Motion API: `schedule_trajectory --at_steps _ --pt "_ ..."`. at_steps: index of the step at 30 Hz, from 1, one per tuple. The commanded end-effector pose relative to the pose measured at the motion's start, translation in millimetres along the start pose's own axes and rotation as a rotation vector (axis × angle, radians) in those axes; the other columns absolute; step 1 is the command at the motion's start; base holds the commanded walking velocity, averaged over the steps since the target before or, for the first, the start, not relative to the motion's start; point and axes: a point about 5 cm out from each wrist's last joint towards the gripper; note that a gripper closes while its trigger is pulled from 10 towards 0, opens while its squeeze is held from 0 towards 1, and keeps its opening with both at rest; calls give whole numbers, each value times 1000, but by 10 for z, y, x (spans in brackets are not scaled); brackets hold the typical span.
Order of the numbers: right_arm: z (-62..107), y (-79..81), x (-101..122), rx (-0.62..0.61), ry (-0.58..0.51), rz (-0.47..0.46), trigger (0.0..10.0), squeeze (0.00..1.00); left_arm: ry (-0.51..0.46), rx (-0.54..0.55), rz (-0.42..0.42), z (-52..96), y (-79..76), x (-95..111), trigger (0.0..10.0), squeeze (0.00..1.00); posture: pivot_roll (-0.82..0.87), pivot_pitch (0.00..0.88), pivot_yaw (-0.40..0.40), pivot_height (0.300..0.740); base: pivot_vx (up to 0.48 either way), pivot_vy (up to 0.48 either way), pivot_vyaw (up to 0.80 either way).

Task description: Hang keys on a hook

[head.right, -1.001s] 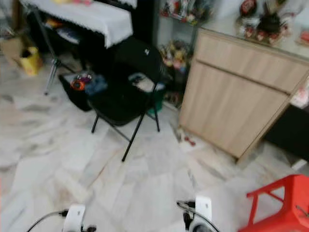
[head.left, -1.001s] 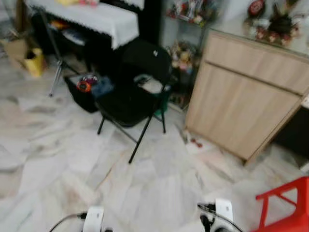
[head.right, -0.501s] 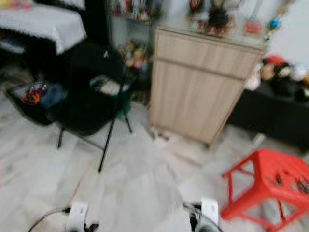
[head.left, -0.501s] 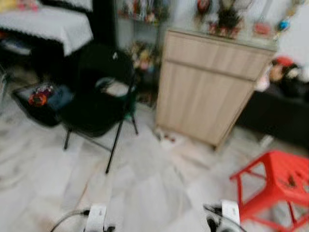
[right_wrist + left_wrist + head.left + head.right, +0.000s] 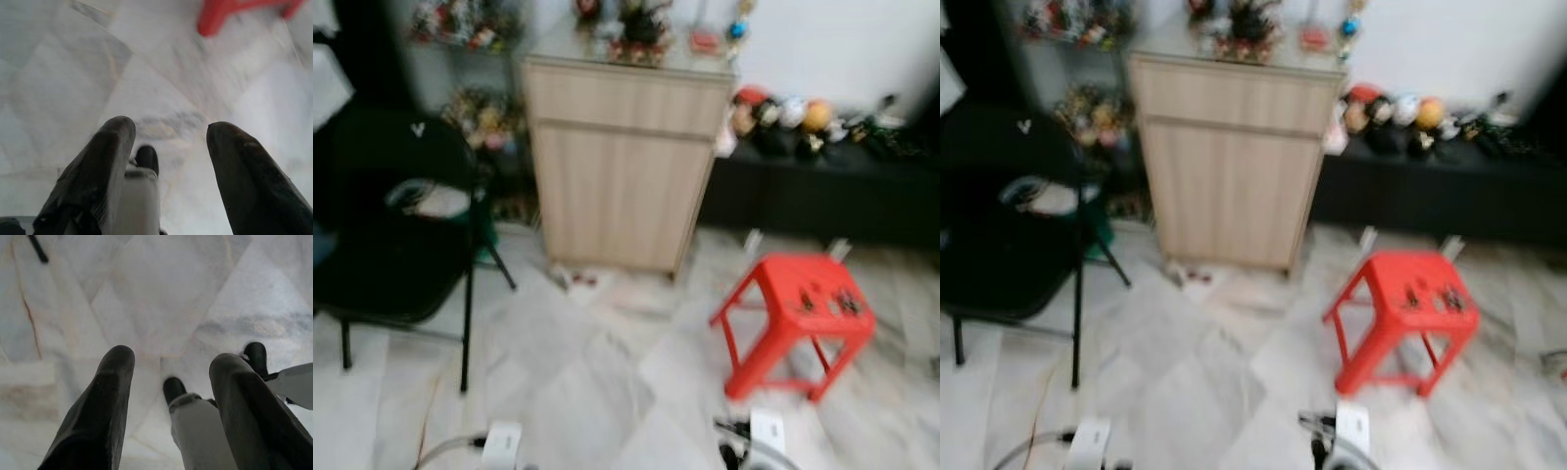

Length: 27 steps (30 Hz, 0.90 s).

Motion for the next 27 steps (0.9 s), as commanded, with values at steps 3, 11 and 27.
schedule_trajectory --at_steps 3,11,27 --pt "-2 -34 57 -12 -29 -13 10000 0 0 -23 11 -8 -65 7 10000 0 -11 0 -51 740 0 0 -454" --pt "1 -43 44 -21 -28 -28 10000 0 6 -21 -1 1 -74 -31 10000 0 -5 0 -53 740 0 0 0" --pt "-2 -24 55 -10 -32 -24 10000 0 3 -15 4 2 -61 -29 10000 0 -5 0 -50 740 0 -315 0"
Point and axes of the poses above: a point about 5 cm out from each wrist's last joint towards the gripper, its own z axis pointing back from the gripper into the wrist, its own x axis along the axis of the wrist's last joint, y = z × x, and after that the axes turned 9 degrees about -z, right-handed
